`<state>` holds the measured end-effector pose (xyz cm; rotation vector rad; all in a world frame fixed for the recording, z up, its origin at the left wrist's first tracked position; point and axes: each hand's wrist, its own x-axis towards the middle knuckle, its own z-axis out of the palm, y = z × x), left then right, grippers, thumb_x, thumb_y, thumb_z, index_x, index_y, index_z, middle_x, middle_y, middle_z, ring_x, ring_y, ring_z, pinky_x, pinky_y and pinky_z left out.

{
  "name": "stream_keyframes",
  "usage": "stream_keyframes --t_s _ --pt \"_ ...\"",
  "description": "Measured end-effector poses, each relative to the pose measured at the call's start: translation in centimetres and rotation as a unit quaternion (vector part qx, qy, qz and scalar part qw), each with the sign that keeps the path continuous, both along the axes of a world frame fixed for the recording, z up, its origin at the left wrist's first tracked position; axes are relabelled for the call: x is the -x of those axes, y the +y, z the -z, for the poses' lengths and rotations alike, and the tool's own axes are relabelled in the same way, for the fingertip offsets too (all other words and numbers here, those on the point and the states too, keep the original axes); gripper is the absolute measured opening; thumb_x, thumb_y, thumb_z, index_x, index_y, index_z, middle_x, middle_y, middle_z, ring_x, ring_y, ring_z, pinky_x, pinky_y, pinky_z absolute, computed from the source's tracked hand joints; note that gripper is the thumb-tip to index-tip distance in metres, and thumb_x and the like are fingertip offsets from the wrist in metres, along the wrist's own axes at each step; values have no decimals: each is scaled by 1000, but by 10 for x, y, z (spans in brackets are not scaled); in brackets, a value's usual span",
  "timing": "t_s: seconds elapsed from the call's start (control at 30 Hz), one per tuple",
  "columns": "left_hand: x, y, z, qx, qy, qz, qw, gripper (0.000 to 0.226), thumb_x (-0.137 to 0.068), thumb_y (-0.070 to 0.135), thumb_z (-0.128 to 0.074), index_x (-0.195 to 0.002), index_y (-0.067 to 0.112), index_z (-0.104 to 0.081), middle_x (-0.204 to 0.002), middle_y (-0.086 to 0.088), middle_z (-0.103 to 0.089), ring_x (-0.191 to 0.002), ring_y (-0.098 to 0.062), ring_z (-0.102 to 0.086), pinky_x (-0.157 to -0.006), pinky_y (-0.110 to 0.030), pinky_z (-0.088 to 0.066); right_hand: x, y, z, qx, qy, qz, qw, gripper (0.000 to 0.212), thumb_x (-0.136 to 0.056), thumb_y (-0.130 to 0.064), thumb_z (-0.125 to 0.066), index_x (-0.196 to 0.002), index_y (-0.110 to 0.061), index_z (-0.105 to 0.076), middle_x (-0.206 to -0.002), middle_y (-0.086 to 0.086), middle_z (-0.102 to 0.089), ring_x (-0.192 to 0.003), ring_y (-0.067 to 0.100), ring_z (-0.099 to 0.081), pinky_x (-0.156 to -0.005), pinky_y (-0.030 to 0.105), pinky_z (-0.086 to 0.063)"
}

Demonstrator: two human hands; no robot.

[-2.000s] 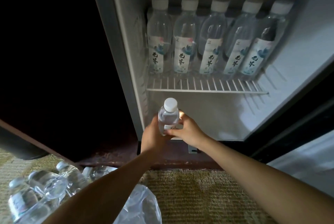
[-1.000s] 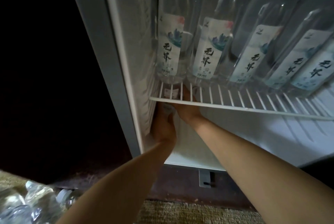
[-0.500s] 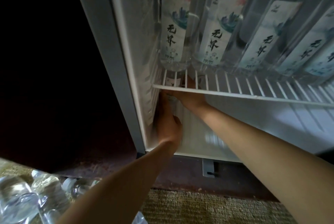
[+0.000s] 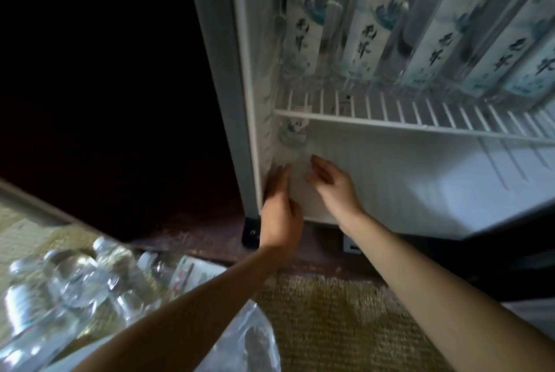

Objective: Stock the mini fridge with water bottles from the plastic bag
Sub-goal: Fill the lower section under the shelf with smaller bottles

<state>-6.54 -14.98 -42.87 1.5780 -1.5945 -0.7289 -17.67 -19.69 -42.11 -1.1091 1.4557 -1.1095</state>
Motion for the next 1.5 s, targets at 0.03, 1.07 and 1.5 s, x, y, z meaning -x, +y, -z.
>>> stream_keyframes --t_s 0.03,1.07,1.5 --pt "-9 14 0 0 8 22 1000 64 -84 -5 -43 -145 12 -34 -147 -6 -40 -135 -17 -39 -110 -27 -34 -1 10 1 3 17 -11 1000 45 -88 0 -61 -132 -2 -52 -135 12 -55 -120 17 -53 -92 16 -40" --pt "-189 206 41 -21 -301 274 913 41 -97 29 -34 -127 16 -58 -138 -6 -53 -136 -23 -40 -113 -40 -30 -124 226 23 -54 396 -530 748 23 -90 -13 -58 -113 -12 -63 -113 4 -64 -105 20 -60 -87 29 -48" --pt "-211 231 50 -38 -264 272 925 53 -96 27 -43 -147 15 -33 -150 -5 -37 -139 -19 -35 -115 -38 -29 -184 252 52 -73 536 -589 600 51 -98 -26 -46 -145 -8 -33 -149 19 -33 -135 32 -37 -110 39 -33"
